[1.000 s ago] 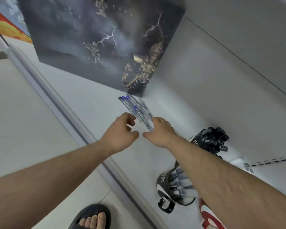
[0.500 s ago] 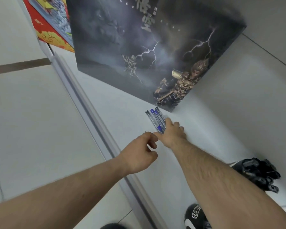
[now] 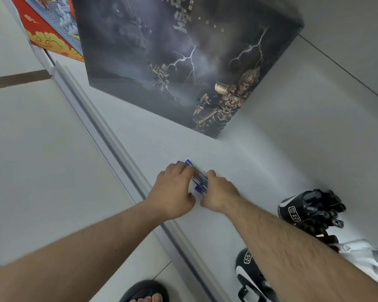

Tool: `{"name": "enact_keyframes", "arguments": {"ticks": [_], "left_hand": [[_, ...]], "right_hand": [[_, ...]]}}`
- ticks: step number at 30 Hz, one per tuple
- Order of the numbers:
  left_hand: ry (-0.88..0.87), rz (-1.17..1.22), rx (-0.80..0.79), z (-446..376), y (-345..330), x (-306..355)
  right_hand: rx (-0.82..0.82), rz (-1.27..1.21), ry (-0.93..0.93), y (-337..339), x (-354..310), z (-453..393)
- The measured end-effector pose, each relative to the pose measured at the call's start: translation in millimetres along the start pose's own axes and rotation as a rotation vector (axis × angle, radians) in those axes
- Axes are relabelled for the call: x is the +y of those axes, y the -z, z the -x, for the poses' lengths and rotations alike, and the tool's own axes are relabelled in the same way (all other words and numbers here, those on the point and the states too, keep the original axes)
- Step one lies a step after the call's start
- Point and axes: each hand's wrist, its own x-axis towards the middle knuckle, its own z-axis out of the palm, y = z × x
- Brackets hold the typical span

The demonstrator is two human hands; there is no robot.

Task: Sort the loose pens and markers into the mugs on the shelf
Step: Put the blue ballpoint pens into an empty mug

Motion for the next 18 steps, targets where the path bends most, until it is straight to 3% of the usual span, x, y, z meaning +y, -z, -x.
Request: {"name": "enact_keyframes", "arguments": {"ticks": [4, 6, 9, 11, 15, 18], "left_hand": [[-0.334, -0.464, -0.086, -9.5, 12.1, 3.7], [-0.472, -0.525, -0.059, -14.6, 16.3, 10.9], [-0.626, -0.383, 0.022, -20.0, 17.6, 32.3], [-0.681, -0.261, 0.021, -19.0, 16.6, 48.7], [-0.587, -0.086, -0.143, -9.9, 9.2, 75.6], [-0.529, -0.043, -0.177, 0.3, -3.3, 89.1]], "right_hand": [[-0.156, -0.309, 0.089, 28.6, 0.6, 26.0], [-0.301, -0.489, 0.079, 48.3, -0.4, 48.6], [-0.547, -0.643, 0.086, 69.5, 9.2, 82.2], [-0.602, -0.717, 0.080, 73.8, 22.7, 98.7], [-0.680, -0.985, 0.018, 79.1, 50.2, 126.7], [-0.773, -1.111, -0.079, 80.9, 63.8, 141.5]]}}
